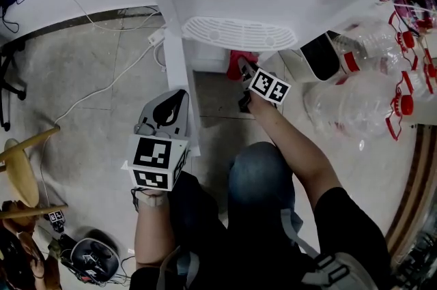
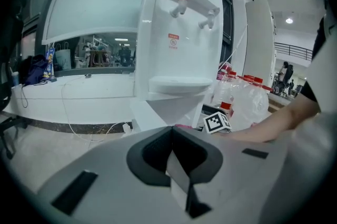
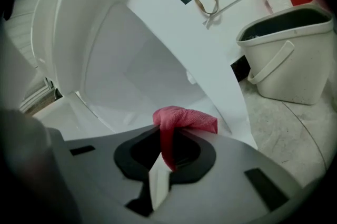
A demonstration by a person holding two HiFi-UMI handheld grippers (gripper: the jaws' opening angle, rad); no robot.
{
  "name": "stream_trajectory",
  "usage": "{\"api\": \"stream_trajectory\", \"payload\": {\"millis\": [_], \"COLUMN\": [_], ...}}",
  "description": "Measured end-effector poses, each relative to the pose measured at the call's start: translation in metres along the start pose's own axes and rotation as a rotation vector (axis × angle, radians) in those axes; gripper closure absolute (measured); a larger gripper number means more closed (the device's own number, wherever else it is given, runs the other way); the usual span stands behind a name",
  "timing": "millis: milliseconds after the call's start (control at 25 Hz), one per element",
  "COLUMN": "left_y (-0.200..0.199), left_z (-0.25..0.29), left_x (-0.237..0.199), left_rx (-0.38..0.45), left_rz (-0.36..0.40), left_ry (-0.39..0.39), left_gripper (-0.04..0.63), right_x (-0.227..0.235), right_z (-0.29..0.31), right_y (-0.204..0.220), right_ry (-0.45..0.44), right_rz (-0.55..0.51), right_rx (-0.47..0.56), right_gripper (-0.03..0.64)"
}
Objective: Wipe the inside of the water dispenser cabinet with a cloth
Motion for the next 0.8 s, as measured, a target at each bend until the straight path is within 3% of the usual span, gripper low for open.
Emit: {"api": "stream_trajectory", "payload": {"millis": [360,640,800], "left_y": [0.0,-0.008,-0.018], "left_z": [-0.012,-0.047,-0.074], "left_x": [0.01,0.019,0.026], "left_rx": [0.008,0.126,0.163], "left_rz": [-0.122,-0.307,-0.327], "left_ry": [-0.02,-0.019,-0.039], "left_gripper": [0.588,0.588,0.588], "right_x": [-0.077,-0.14,-0.183], "right_z": [-0.067,-0.135,-0.172], "right_y": [-0.007,-0.018,-0.026], "right_ry": [-0.135,-0.196,-0.222], "right_rz": [-0.052,-0.151,-0.218], "right_rx": [-0.088,-0.134,-0.146], "right_gripper": [0.572,0.572,0.572]}}
Point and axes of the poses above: the fingertips, and each gripper's own axes: z forward along the fingers, x to its right, y out of its underside, the point moved 5 cm from there along -z, backward along the fingers, and after that the axes turned 5 degrees about -x, right-handed, at the moved point
